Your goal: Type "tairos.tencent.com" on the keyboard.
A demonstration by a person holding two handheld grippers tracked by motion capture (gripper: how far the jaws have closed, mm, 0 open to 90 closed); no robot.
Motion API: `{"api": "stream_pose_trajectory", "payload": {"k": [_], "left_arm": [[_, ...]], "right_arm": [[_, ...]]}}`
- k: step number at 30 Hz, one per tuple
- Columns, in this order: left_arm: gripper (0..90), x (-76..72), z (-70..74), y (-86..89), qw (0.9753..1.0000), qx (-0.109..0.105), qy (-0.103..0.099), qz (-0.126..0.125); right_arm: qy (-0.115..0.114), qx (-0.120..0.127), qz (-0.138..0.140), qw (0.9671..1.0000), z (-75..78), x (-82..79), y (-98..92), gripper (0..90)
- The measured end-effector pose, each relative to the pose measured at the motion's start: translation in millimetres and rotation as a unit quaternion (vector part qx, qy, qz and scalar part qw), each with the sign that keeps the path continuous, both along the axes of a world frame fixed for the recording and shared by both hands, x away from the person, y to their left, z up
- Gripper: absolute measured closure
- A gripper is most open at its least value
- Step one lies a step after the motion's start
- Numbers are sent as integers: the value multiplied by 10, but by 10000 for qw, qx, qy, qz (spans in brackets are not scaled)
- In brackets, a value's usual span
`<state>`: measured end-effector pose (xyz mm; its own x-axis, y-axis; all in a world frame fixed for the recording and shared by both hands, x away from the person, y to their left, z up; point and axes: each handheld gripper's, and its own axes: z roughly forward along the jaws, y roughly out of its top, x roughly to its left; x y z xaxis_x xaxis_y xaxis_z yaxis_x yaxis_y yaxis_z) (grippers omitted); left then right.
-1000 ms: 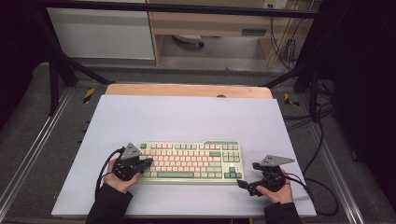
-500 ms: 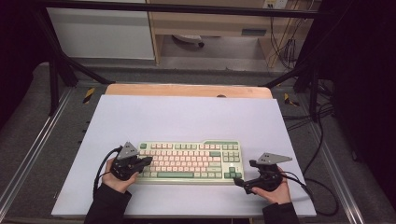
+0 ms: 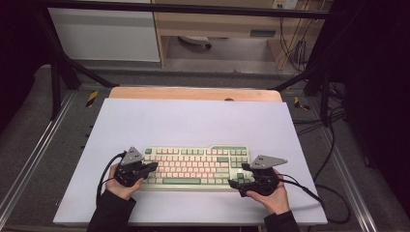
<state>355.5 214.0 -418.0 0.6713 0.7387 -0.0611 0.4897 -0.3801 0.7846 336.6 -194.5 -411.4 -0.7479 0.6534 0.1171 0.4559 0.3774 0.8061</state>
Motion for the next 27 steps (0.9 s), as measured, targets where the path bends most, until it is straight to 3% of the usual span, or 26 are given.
{"api": "stream_pose_trajectory", "payload": {"k": [2, 8, 27], "left_arm": [[899, -2, 2, 1, 10000, -4, -5, 2], [899, -2, 0, -3, 10000, -9, 0, -12], [899, -1, 0, -1, 10000, -16, -6, -11]], "right_arm": [[-36, 35, 140, 9999, 33, 11, 105, 327], [-56, -81, 289, 9995, 54, 53, 303, 472], [97, -36, 365, 9993, 33, 211, 716, 767]]}}
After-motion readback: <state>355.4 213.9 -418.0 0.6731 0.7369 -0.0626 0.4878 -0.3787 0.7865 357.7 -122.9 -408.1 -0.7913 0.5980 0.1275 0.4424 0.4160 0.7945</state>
